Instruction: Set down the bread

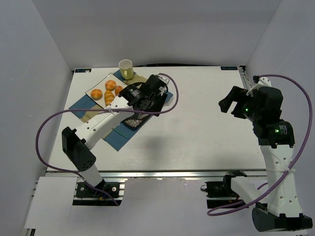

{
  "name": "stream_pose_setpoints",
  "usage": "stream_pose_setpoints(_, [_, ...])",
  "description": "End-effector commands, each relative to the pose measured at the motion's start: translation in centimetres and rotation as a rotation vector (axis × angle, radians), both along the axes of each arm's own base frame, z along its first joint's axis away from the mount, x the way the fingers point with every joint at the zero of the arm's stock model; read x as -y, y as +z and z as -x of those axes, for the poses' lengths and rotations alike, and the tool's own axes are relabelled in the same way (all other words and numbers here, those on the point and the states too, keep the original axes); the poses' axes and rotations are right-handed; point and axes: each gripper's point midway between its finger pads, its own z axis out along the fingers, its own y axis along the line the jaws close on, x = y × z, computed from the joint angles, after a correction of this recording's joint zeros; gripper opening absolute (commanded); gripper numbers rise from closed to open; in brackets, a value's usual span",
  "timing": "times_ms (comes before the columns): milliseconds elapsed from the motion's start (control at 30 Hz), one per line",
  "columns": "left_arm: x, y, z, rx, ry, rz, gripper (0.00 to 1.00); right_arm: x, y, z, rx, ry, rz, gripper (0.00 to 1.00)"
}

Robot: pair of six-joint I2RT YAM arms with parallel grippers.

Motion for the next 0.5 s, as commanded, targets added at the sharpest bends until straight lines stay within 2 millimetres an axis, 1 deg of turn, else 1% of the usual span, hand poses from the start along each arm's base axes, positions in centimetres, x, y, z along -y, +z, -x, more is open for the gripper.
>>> stream_pose_setpoints(0, [-2.4,3.1,-1.9,0.082,0.180,0.008,0.67,0.2,2.4,-0.4,0.076,-0.030,-0.022,0.89])
stream_pose_setpoints(33, [-2.6,4.6,-2.7,0.111,0.247,0.056,0.67,0.4,3.0,-0.4,0.088,-0.047,-0.024,0.89])
stream_pose_setpoints(67, [-3.6,4.7,-3.7,0.110,0.305,0.071,0.66,0.5,3.1,-0.4,0.085,-0.063,-0.035,0.89])
stream_pose_setpoints(167, [-4.9,6.0,-5.2,0.130,0.420,0.152,0.65,0.0,3.6,-0.3,0.089,-0.053,-0.065,0.89])
stream_pose_setpoints(200, [-6.3,6.4,-6.2,0.143,0.472,0.173,0.64,-0.2,3.7,-0.2,0.088,-0.051,-0.084,0.89])
stream_pose_setpoints(233, [-7.0,6.3,-6.6,0.141,0.522,0.197,0.64,-0.6,3.6,-0.1,0.084,-0.034,-0.098,0.89])
stream_pose_setpoints(267, [-8.7,6.1,-7.3,0.144,0.579,0.198,0.64,-0.8,3.4,-0.1,0.076,-0.026,-0.106,0.89])
stream_pose_setpoints(333, [-10.2,6.1,-8.2,0.150,0.639,0.220,0.64,-1.1,3.5,0.1,0.078,-0.012,-0.124,0.89])
stream_pose_setpoints(367, [-12.0,5.8,-8.8,0.152,0.693,0.212,0.63,-1.2,3.4,0.1,0.079,-0.008,-0.127,0.89])
stream_pose_setpoints(433, [-13.4,4.9,-9.6,0.132,0.736,0.206,0.63,-1.4,3.3,0.2,0.079,0.003,-0.128,0.89])
stream_pose_setpoints(467, [-14.5,4.5,-10.1,0.115,0.764,0.216,0.63,-1.4,3.2,0.2,0.076,0.006,-0.125,0.90])
